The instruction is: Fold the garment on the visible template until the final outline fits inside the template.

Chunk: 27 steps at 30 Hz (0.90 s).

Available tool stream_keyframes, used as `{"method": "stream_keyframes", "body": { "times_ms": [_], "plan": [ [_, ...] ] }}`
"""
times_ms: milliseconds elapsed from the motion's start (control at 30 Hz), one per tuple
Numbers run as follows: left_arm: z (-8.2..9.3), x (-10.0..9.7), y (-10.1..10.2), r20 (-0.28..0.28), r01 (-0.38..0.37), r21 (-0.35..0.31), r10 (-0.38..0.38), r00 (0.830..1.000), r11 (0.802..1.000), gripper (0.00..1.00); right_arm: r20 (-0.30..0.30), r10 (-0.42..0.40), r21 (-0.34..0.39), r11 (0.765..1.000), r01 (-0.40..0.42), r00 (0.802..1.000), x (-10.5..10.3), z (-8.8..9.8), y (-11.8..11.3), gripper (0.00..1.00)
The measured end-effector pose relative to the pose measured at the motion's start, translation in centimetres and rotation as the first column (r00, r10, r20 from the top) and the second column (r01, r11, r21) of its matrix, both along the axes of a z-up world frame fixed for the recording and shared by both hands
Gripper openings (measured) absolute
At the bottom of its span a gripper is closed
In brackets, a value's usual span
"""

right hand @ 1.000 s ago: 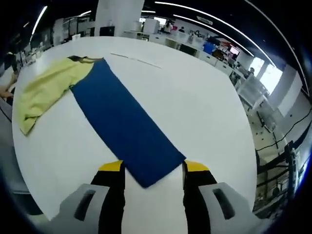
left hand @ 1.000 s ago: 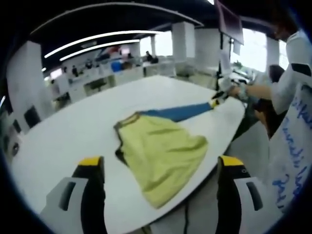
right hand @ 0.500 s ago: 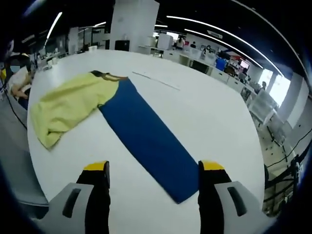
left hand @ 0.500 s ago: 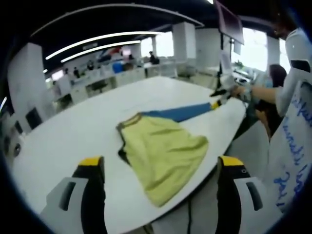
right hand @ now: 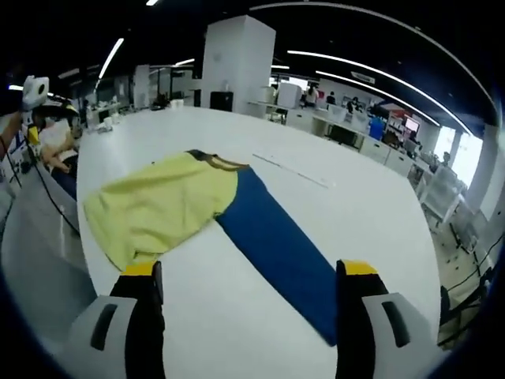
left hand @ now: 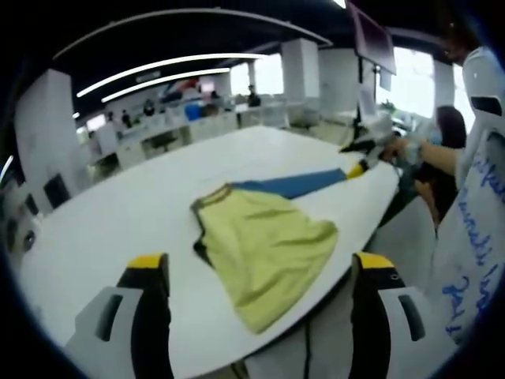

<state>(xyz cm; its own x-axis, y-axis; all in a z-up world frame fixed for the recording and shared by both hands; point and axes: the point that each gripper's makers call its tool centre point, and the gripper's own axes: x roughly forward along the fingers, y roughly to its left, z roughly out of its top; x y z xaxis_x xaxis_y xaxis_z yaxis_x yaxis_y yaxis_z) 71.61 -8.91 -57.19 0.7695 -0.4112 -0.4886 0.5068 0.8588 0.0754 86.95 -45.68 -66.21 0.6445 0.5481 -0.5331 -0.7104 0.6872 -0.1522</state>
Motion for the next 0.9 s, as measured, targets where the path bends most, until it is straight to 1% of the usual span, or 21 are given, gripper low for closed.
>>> {"method": "stream_keyframes", "body": {
  "times_ms": [100,200,267,367,400,433,500,633,733,833,900],
  "plan": [
    [0.1,-0.2,0.1,0.004,-0.004,-0.004,0.004,1.0,1.0,0.91,0.018,-0.004,0.041,0.999,0.003,1.0,-1.0,1.0,1.3,0.93],
    [0.1,-0.4,0.1,0.01,-0.012,-0.011,0.012,1.0,1.0,0.91,0.021,0.001,0.075,0.997,-0.003,1.0,-2.2,1.5,2.5,0.95],
    [0.0,-0.5,0.2,0.009,-0.014,-0.009,0.014,1.0,1.0,0.91,0.028,0.007,0.078,0.997,-0.009,1.0,-2.9,1.8,3.1,0.95],
    [0.1,-0.6,0.3,0.015,-0.02,-0.012,0.02,1.0,1.0,0.91,0.076,-0.015,0.067,0.998,0.01,0.997,-3.2,2.7,3.2,1.0],
    [0.1,-0.7,0.3,0.017,-0.022,-0.013,0.023,1.0,1.0,0.91,0.075,-0.018,0.075,0.997,0.013,0.997,-3.5,2.9,3.4,1.0],
    [0.1,-0.7,0.3,0.016,-0.024,-0.014,0.024,1.0,1.0,0.91,0.073,-0.032,0.1,0.995,0.025,0.997,-3.8,3.5,3.6,1.0],
    [-0.1,-0.8,0.3,0.01,-0.025,-0.01,0.025,1.0,1.0,0.91,0.081,-0.033,0.13,0.991,0.023,0.996,-4.4,4.3,4.0,1.0],
    [-0.1,-0.9,0.1,0.016,-0.027,-0.015,0.027,1.0,1.0,0.91,0.11,-0.029,0.145,0.989,0.013,0.994,-6.0,5.9,5.0,1.0],
    [-0.1,-0.9,-0.2,0.021,-0.021,-0.019,0.022,1.0,1.0,0.91,0.108,-0.018,0.145,0.989,0.002,0.994,-6.9,6.4,5.8,1.0],
    [-0.2,-1.0,-0.2,0.022,-0.024,-0.019,0.024,0.999,1.0,0.91,0.12,-0.03,0.146,0.989,0.013,0.992,-7.4,7.0,6.1,1.0],
    [-0.2,-1.0,0.0,0.026,-0.037,-0.027,0.038,0.999,0.999,0.93,0.129,-0.04,0.151,0.988,0.02,0.991,-7.7,7.5,6.2,1.0]
  ]
}}
